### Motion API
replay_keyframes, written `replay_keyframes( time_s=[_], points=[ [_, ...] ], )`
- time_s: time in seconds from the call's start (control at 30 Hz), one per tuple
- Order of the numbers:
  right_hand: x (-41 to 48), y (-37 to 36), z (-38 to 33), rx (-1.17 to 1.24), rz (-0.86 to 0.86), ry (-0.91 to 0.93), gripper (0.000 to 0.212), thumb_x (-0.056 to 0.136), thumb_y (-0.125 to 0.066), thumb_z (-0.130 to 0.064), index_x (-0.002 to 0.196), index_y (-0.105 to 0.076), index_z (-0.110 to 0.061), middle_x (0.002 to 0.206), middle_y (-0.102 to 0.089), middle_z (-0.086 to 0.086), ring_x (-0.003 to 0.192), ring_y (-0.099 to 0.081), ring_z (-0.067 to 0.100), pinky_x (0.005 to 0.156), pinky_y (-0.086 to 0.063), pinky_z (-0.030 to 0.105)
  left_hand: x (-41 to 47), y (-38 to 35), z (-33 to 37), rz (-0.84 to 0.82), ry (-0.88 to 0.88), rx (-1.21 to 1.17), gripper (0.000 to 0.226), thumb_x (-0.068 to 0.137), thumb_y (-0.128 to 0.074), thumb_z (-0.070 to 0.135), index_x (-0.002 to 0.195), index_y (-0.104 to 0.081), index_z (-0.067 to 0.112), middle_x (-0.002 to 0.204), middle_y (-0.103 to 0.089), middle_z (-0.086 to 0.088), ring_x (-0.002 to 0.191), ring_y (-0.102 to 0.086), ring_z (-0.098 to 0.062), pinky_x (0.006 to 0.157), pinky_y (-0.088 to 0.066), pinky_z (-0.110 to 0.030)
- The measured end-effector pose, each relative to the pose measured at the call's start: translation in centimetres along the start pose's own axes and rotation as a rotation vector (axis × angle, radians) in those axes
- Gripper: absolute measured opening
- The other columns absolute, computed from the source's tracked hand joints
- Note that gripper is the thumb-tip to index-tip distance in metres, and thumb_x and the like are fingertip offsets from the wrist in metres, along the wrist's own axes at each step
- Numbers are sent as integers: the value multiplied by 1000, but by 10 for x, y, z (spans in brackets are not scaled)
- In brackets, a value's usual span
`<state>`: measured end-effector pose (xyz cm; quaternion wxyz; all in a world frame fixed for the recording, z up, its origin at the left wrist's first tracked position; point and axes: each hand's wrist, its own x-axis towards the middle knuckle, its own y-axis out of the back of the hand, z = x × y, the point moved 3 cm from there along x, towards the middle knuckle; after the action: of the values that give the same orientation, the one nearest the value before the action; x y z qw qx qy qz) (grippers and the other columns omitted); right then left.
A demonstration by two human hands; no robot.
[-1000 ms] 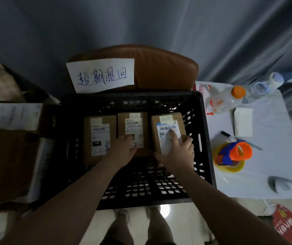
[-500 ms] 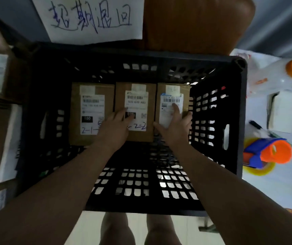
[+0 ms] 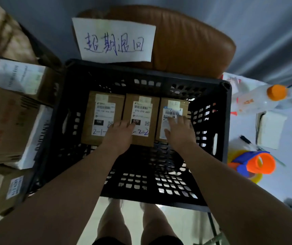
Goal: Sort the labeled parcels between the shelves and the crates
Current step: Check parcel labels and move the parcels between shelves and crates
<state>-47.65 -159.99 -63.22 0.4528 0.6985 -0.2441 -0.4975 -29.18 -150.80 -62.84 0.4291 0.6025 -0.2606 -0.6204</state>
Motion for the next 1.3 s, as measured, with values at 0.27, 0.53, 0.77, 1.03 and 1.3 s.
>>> replay_keyframes(
  time_s=[0.27, 0.53, 0.77, 1.03, 1.3],
  points=[
    [-68, 75, -70, -65, -76, 357, 42, 99, -39, -29, 136, -41, -9, 133, -46, 13, 120, -44, 31, 93, -40, 39, -110, 65, -2, 199, 112, -15, 35, 100, -37, 27, 132, -44, 14, 131, -49, -9, 117, -47, -26, 92, -44, -36],
    [-128, 126, -191, -92, 59, 651, 41, 98, -40, -35, 133, -45, -14, 134, -47, 8, 121, -44, 27, 96, -42, 38, -249, 90, -75, 300, 417, -79, 39, 99, -37, 32, 136, -41, 18, 137, -43, -7, 123, -42, -28, 98, -40, -40],
    [-188, 158, -333, -223, 225, 891, 36, 98, -38, -38, 124, -47, -16, 122, -51, 6, 110, -48, 25, 84, -46, 38, -371, 96, -160, 398, 661, -144, 42, 95, -43, 30, 135, -41, 16, 133, -45, -11, 122, -40, -32, 91, -39, -39],
    [-301, 140, -531, -129, 417, 1160, 29, 99, -38, -28, 118, -55, -14, 114, -56, 6, 103, -53, 24, 80, -43, 33, -548, 89, -283, 579, 891, -55, 45, 97, -41, 35, 139, -39, 18, 143, -40, -8, 131, -36, -28, 102, -33, -38],
    [-401, 166, -722, 38, 636, 1449, 29, 94, -45, -23, 115, -59, -8, 114, -58, 10, 100, -54, 27, 82, -47, 40, -709, 135, -402, 793, 1040, 69, 48, 99, -39, 37, 143, -34, 19, 151, -32, -9, 137, -29, -29, 107, -28, -41]
  ],
)
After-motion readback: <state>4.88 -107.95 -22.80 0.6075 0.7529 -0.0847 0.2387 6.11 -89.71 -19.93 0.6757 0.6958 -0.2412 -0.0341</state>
